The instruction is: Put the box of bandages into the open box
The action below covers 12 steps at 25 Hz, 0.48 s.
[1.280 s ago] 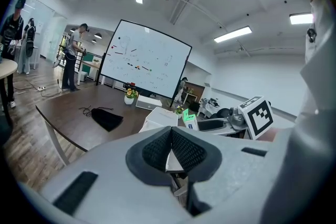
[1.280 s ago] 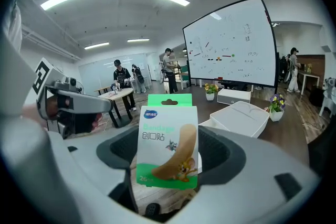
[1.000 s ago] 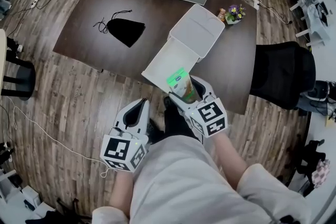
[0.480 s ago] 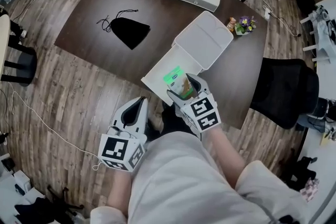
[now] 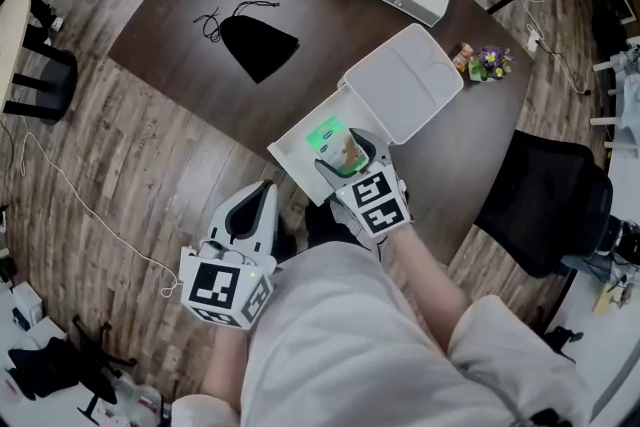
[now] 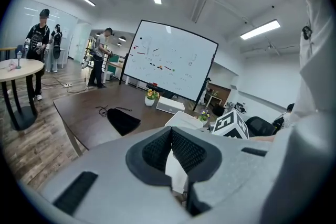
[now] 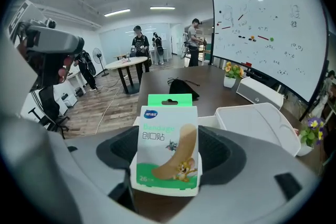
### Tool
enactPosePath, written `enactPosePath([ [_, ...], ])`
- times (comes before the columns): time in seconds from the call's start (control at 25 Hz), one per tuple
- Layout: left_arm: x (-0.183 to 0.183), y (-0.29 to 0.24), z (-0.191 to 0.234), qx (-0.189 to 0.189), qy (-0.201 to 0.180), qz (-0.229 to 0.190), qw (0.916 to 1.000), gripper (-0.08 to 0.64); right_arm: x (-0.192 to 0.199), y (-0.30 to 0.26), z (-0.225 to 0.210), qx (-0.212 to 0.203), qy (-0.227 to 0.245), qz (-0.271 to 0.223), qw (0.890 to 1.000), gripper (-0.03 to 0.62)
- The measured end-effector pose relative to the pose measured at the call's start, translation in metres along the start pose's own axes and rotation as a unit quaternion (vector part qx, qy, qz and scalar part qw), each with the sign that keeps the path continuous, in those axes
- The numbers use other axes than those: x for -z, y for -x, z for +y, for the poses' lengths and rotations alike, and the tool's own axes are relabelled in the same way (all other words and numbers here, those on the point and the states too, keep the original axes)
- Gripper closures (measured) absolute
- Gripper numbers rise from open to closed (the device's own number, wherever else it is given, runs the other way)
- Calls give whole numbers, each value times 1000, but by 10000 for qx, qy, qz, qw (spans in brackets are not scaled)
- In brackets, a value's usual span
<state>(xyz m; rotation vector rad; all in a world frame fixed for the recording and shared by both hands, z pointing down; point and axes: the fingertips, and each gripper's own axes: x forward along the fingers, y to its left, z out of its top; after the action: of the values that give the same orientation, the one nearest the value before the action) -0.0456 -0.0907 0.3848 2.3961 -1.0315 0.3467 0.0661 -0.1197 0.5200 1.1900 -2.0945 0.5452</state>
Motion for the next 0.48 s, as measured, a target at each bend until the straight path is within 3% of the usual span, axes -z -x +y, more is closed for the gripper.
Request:
enactPosePath([
  [0.48,0,-12,12,-618,318,15,9976,557,11,-35,-9,-473,220,304,9982,238],
])
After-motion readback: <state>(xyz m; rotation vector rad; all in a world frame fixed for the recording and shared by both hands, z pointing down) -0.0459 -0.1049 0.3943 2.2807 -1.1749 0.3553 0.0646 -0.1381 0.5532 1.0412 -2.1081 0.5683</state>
